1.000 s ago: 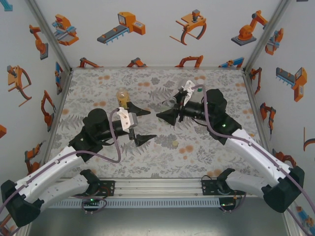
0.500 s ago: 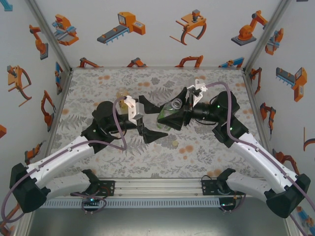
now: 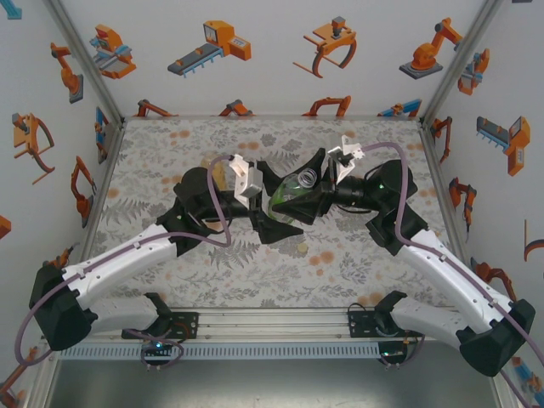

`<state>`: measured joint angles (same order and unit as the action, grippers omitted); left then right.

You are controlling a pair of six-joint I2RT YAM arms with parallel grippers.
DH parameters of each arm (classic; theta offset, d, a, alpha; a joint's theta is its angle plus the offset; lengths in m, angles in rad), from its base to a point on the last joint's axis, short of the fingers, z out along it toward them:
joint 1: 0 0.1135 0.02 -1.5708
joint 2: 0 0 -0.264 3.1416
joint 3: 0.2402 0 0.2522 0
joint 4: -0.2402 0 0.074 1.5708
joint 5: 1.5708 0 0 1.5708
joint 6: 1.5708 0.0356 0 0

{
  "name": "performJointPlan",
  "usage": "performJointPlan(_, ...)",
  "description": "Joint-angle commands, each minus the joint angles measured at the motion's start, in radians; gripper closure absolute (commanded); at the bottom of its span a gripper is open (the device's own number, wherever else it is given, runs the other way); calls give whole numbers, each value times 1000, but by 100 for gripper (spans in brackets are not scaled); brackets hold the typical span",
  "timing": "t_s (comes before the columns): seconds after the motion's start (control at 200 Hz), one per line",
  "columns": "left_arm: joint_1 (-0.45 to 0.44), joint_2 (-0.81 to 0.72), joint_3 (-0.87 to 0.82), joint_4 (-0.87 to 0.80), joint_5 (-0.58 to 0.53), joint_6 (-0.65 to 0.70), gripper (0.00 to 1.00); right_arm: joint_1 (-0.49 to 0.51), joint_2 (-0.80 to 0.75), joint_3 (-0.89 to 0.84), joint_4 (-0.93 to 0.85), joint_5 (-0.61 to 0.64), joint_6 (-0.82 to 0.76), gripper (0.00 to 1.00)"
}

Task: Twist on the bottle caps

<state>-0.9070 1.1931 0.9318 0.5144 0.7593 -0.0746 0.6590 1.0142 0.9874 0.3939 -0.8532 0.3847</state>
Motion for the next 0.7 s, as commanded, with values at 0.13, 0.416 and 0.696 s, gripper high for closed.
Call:
performJointPlan(0.13, -9, 1, 31, 83, 24, -36, 28, 7, -11, -6, 54, -6, 10, 61)
performJointPlan(0.416, -9, 2, 30, 91, 19, -34, 39, 8, -23, -6, 43, 8, 11, 61)
performJointPlan(0.696, -10, -3, 25, 106, 19, -41, 53, 11, -38, -12, 36, 25, 11, 61)
